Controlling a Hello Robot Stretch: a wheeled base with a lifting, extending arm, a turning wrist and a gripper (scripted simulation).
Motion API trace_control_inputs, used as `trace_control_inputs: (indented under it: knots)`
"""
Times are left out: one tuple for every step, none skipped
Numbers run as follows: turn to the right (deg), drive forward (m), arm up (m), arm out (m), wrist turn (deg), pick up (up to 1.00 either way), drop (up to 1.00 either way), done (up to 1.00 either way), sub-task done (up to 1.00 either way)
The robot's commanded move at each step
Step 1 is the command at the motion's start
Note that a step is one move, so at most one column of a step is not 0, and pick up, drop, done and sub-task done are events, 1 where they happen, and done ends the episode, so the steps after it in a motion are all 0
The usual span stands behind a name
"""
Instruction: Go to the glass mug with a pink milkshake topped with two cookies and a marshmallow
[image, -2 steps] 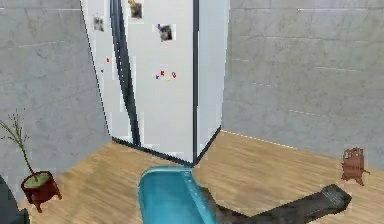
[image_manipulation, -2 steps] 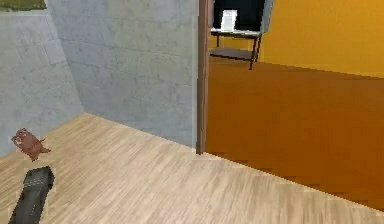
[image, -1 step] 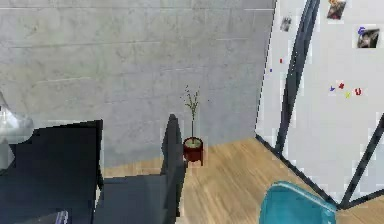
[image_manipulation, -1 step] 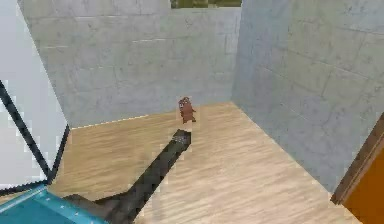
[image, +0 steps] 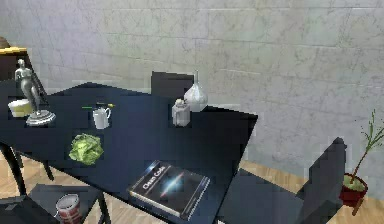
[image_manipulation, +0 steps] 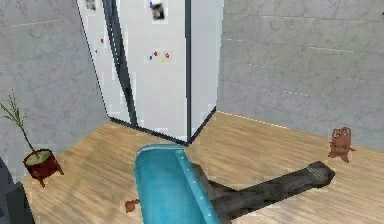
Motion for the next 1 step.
trace_control_inputs:
  knots:
    - [0.0, 0.0, 0.0, 0.0, 0.0, 0.0, 0.0, 1.0, 0.0]
